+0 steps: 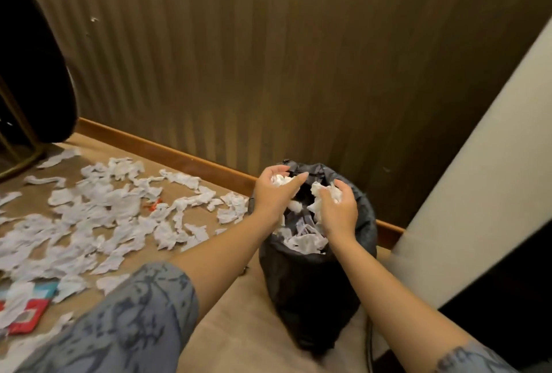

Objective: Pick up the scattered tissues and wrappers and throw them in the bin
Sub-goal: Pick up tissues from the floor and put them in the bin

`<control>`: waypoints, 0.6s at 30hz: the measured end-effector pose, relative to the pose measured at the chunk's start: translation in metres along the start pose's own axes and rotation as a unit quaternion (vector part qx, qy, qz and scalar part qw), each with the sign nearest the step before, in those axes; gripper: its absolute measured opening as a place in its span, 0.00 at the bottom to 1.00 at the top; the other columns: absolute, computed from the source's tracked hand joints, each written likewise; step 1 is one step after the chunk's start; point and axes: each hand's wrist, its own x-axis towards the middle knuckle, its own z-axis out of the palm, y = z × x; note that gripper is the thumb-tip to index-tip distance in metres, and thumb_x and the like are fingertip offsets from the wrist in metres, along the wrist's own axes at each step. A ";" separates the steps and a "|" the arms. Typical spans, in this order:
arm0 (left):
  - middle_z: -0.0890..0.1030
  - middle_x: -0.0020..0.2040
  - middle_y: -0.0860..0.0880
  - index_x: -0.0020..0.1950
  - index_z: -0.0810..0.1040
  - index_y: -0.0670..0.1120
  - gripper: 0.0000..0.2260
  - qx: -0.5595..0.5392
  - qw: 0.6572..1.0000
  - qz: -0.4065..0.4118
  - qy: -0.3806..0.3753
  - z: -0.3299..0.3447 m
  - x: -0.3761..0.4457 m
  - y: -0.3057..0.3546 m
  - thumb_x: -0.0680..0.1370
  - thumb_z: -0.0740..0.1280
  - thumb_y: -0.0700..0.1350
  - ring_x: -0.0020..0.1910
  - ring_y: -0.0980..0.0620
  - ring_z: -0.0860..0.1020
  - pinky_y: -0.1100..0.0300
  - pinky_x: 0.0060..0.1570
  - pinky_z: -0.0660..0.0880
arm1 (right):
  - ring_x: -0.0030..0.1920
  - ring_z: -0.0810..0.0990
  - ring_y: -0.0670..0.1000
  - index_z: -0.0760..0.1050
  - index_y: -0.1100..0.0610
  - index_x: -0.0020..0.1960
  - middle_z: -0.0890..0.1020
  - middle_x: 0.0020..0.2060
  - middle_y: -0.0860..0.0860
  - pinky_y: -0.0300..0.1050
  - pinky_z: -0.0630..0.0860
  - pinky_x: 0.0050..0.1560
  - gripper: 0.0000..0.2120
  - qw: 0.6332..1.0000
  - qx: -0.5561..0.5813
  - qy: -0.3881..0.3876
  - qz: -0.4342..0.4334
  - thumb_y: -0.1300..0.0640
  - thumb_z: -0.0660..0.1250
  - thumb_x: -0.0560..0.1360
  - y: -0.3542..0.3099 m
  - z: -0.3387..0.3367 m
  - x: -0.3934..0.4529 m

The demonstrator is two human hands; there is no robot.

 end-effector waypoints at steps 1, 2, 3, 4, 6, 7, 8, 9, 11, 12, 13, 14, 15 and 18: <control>0.79 0.53 0.53 0.56 0.77 0.50 0.20 0.009 1.000 0.006 -0.003 0.002 0.001 -0.005 0.69 0.77 0.54 0.52 0.56 0.77 0.62 0.50 0.75 | 0.65 0.73 0.52 0.69 0.55 0.71 0.74 0.67 0.52 0.41 0.68 0.57 0.24 1.000 -0.004 -0.008 0.010 0.50 0.67 0.78 0.002 -0.002 0.002; 0.79 0.54 0.53 0.56 0.77 0.50 0.20 0.018 1.000 0.013 0.002 0.003 0.004 -0.010 0.69 0.76 0.54 0.54 0.57 0.77 0.62 0.52 0.73 | 0.65 0.73 0.53 0.67 0.54 0.72 0.73 0.67 0.52 0.43 0.69 0.58 0.27 1.000 -0.001 -0.012 0.021 0.47 0.68 0.76 0.004 -0.002 0.004; 0.79 0.54 0.53 0.56 0.77 0.49 0.19 0.029 0.999 0.023 0.011 0.001 0.006 -0.013 0.70 0.76 0.54 0.54 0.57 0.76 0.62 0.53 0.73 | 0.65 0.72 0.53 0.67 0.53 0.72 0.73 0.67 0.52 0.45 0.69 0.60 0.29 1.000 -0.002 -0.012 0.028 0.44 0.69 0.75 0.006 -0.001 0.005; 0.80 0.53 0.53 0.56 0.77 0.49 0.17 0.035 0.999 0.034 0.020 -0.002 0.008 -0.016 0.72 0.75 0.53 0.54 0.56 0.77 0.62 0.53 0.73 | 0.66 0.72 0.53 0.68 0.51 0.70 0.73 0.67 0.51 0.49 0.70 0.64 0.30 1.000 -0.008 -0.008 0.029 0.41 0.69 0.73 0.007 0.002 0.007; 0.81 0.51 0.52 0.54 0.78 0.49 0.11 0.044 0.997 0.055 0.035 -0.014 0.011 -0.017 0.74 0.73 0.49 0.53 0.55 0.79 0.62 0.53 0.75 | 0.65 0.73 0.52 0.70 0.50 0.67 0.75 0.65 0.50 0.55 0.70 0.66 0.26 1.000 -0.004 0.000 0.014 0.40 0.68 0.73 0.004 0.013 0.009; 0.82 0.50 0.52 0.54 0.78 0.48 0.08 0.055 0.996 0.064 0.043 -0.022 0.013 -0.017 0.76 0.71 0.46 0.53 0.55 0.79 0.62 0.52 0.76 | 0.63 0.74 0.51 0.72 0.51 0.65 0.76 0.63 0.50 0.52 0.71 0.65 0.22 1.000 0.010 0.000 0.001 0.43 0.68 0.75 -0.001 0.021 0.009; 0.82 0.48 0.52 0.53 0.79 0.47 0.06 0.071 0.993 0.072 0.053 -0.033 0.015 -0.016 0.77 0.70 0.44 0.52 0.55 0.80 0.62 0.51 0.77 | 0.61 0.75 0.50 0.73 0.52 0.62 0.77 0.60 0.50 0.48 0.73 0.62 0.17 1.000 0.027 -0.004 -0.011 0.48 0.68 0.77 -0.007 0.029 0.008; 0.82 0.48 0.52 0.53 0.79 0.46 0.05 0.089 0.991 0.079 0.063 -0.044 0.016 -0.013 0.77 0.69 0.42 0.51 0.55 0.80 0.63 0.51 0.77 | 0.58 0.76 0.50 0.74 0.53 0.60 0.79 0.56 0.50 0.44 0.74 0.57 0.12 0.999 0.044 -0.011 -0.025 0.52 0.67 0.78 -0.013 0.039 0.005; 0.82 0.47 0.52 0.52 0.80 0.47 0.04 0.129 0.984 0.093 0.076 -0.073 0.018 -0.003 0.77 0.68 0.42 0.49 0.56 0.80 0.64 0.49 0.77 | 0.51 0.78 0.46 0.75 0.54 0.57 0.80 0.48 0.46 0.37 0.74 0.49 0.08 0.994 0.072 -0.046 -0.067 0.57 0.65 0.79 -0.025 0.059 -0.007; 0.83 0.47 0.52 0.51 0.80 0.48 0.04 0.152 0.980 0.099 0.080 -0.089 0.018 0.002 0.77 0.68 0.42 0.49 0.57 0.80 0.65 0.48 0.77 | 0.47 0.78 0.44 0.76 0.54 0.56 0.80 0.45 0.44 0.34 0.73 0.45 0.07 0.990 0.076 -0.078 -0.094 0.57 0.65 0.78 -0.029 0.070 -0.014; 0.83 0.47 0.52 0.51 0.80 0.48 0.04 0.174 0.976 0.102 0.082 -0.107 0.016 0.008 0.77 0.68 0.42 0.48 0.57 0.80 0.64 0.47 0.78 | 0.45 0.78 0.42 0.76 0.54 0.55 0.80 0.43 0.44 0.33 0.74 0.43 0.06 0.984 0.073 -0.114 -0.120 0.58 0.65 0.78 -0.033 0.081 -0.022; 0.83 0.47 0.51 0.51 0.80 0.48 0.04 0.193 0.972 0.101 0.082 -0.127 0.013 0.015 0.77 0.69 0.42 0.47 0.57 0.81 0.64 0.47 0.78 | 0.44 0.79 0.42 0.77 0.54 0.54 0.80 0.42 0.44 0.33 0.75 0.42 0.05 0.976 0.069 -0.152 -0.142 0.58 0.66 0.78 -0.035 0.092 -0.032; 0.83 0.47 0.50 0.51 0.80 0.47 0.04 0.209 0.970 0.099 0.079 -0.148 0.008 0.023 0.77 0.69 0.42 0.47 0.56 0.81 0.63 0.47 0.78 | 0.43 0.79 0.42 0.78 0.55 0.52 0.81 0.41 0.45 0.33 0.75 0.42 0.04 0.966 0.064 -0.190 -0.161 0.58 0.66 0.78 -0.035 0.103 -0.043; 0.83 0.46 0.49 0.51 0.81 0.46 0.04 0.269 0.956 0.075 0.085 -0.210 -0.014 0.042 0.76 0.70 0.41 0.45 0.53 0.82 0.62 0.45 0.78 | 0.40 0.79 0.43 0.80 0.54 0.44 0.82 0.37 0.46 0.37 0.74 0.39 0.05 0.926 0.041 -0.307 -0.215 0.57 0.67 0.78 -0.035 0.133 -0.075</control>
